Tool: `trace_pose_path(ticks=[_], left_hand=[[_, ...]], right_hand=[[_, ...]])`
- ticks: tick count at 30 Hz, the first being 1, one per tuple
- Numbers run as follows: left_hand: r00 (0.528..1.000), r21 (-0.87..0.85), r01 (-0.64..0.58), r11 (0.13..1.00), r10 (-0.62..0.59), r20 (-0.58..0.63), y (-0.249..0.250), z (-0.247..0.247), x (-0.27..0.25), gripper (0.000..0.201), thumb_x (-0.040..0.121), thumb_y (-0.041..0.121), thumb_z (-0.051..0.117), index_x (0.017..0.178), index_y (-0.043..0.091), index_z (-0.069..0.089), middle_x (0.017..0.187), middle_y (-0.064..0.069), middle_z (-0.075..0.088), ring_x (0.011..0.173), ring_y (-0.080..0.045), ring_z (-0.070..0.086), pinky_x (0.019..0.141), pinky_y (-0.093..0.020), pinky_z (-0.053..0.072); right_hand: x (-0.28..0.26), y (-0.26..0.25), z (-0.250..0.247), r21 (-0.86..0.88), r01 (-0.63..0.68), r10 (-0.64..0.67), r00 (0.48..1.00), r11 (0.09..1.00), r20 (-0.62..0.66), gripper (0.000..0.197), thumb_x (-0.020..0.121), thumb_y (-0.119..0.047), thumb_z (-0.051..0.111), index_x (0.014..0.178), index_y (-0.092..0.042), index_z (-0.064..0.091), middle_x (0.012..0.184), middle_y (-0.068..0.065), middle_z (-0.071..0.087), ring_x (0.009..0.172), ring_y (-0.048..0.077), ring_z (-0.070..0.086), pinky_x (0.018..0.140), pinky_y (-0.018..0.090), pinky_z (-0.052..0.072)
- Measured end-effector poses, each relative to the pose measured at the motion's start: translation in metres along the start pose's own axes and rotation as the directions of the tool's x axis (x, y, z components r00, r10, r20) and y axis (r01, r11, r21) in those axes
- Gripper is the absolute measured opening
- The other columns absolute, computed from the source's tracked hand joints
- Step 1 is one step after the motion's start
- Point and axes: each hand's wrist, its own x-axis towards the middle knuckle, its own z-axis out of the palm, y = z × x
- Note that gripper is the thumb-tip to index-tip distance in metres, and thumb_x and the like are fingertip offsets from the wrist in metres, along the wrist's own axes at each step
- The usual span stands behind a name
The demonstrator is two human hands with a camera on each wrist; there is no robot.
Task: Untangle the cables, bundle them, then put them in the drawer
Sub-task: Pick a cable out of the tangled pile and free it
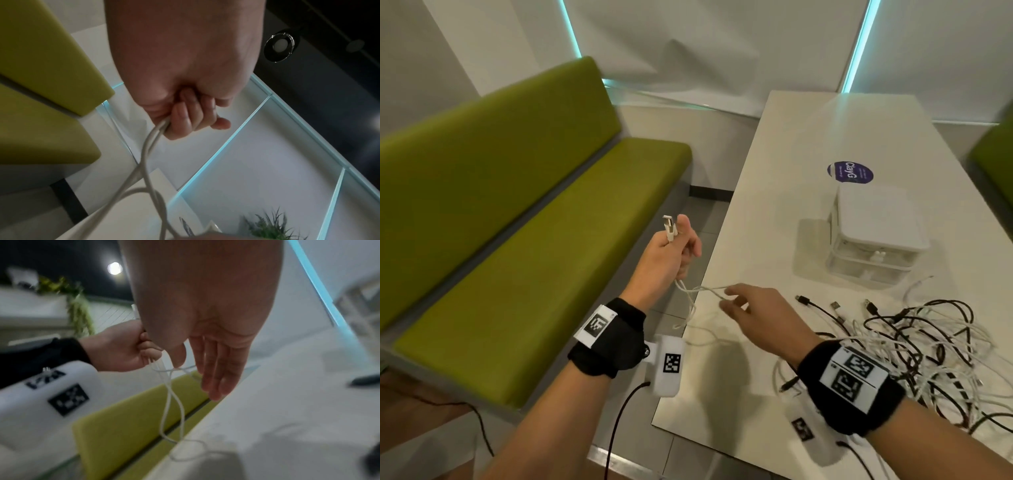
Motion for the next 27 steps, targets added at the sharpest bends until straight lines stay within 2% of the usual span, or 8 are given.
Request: trace_pose_path(ticks=[4,6,9,13,18,22,24,27], left_hand=[[1.0,-0.045,-0.026,0.999,0.027,0.016,0.005,0.0,-0.003,0.058,0.094,0.058,0.031,0.068,0.01,0.05,0.052,0.004,0.024,0.044,-0.011,0.018,0.045,-0.026,0.02],[1.0,-0.051,-0.029,0.998,0.029,0.012,0.004,-0.002,-0.005,0.058,0.094,0.059,0.031,0.067,0.011,0.049,0.052,0.004,0.023,0.044,-0.011,0.018,0.045,-0.027,0.018],[0.998,-0.022,-0.019,1.0,0.018,-0.055,0.002,-0.008,-0.006,0.058,0.094,0.059,0.031,0.065,0.012,0.049,0.049,0.008,0.026,0.043,-0.009,0.02,0.046,-0.027,0.018],[0.989,0.173,-0.027,0.985,0.052,-0.139,0.0,-0.019,-0.006,0.059,0.096,0.058,0.029,0.062,0.014,0.049,0.045,0.013,0.034,0.042,-0.004,0.029,0.049,-0.024,0.023],[0.99,0.403,0.017,0.915,0.04,-0.133,-0.007,-0.03,-0.008,0.065,0.092,0.064,0.028,0.063,0.013,0.056,0.056,0.0,0.041,0.053,-0.015,0.035,0.052,-0.028,0.027],[0.996,0.549,0.018,0.836,0.032,-0.082,-0.013,-0.037,-0.008,0.053,0.103,0.039,0.039,0.064,0.012,0.063,0.065,-0.005,0.056,0.065,-0.026,0.049,0.053,-0.027,0.032],[0.994,0.54,-0.007,0.841,0.063,-0.085,-0.012,-0.038,-0.008,0.054,0.102,0.045,0.038,0.063,0.016,0.063,0.054,-0.008,0.044,0.054,-0.024,0.041,0.05,-0.027,0.029],[0.99,0.508,-0.056,0.859,0.115,-0.086,-0.005,-0.036,-0.013,0.061,0.093,0.061,0.032,0.063,0.018,0.063,0.056,-0.006,0.039,0.053,-0.02,0.033,0.051,-0.03,0.027]], right_hand=[[0.011,-0.02,0.016,0.209,-0.069,0.057,0.996,0.975,0.066,0.052,0.094,-0.047,0.057,0.138,-0.02,0.05,0.1,-0.003,0.073,0.086,0.015,0.068,0.076,0.028,0.051],[0.016,-0.025,0.023,0.355,-0.099,0.067,0.993,0.93,0.1,0.036,0.093,-0.042,0.062,0.121,-0.02,0.061,0.093,-0.002,0.071,0.07,0.014,0.069,0.069,0.031,0.055],[0.021,-0.022,0.027,0.313,-0.033,0.04,0.999,0.949,-0.015,0.019,0.092,-0.039,0.063,0.09,-0.02,0.068,0.079,-0.003,0.072,0.066,0.013,0.068,0.065,0.029,0.053],[0.019,-0.015,0.018,0.37,-0.026,0.066,0.993,0.929,-0.096,0.026,0.094,-0.033,0.06,0.072,-0.021,0.065,0.057,0.0,0.067,0.049,0.007,0.058,0.056,0.021,0.043],[0.025,0.004,-0.002,0.553,-0.179,0.319,0.933,0.814,-0.168,0.032,0.093,-0.02,0.053,0.067,-0.004,0.062,0.047,-0.001,0.048,0.047,0.018,0.048,0.053,0.026,0.041],[0.022,0.002,-0.003,0.506,-0.293,0.396,0.912,0.811,-0.106,0.036,0.087,-0.021,0.053,0.058,0.0,0.055,0.053,0.008,0.062,0.037,0.017,0.046,0.042,0.021,0.04],[0.022,-0.006,-0.002,0.453,-0.323,0.386,0.921,0.831,-0.051,0.035,0.084,-0.022,0.053,0.056,-0.001,0.054,0.058,0.017,0.065,0.035,0.019,0.047,0.043,0.02,0.042],[0.026,-0.016,0.002,0.403,-0.341,0.364,0.931,0.849,0.021,0.031,0.083,-0.02,0.052,0.058,-0.004,0.046,0.05,0.012,0.053,0.034,0.02,0.046,0.041,0.018,0.038]])
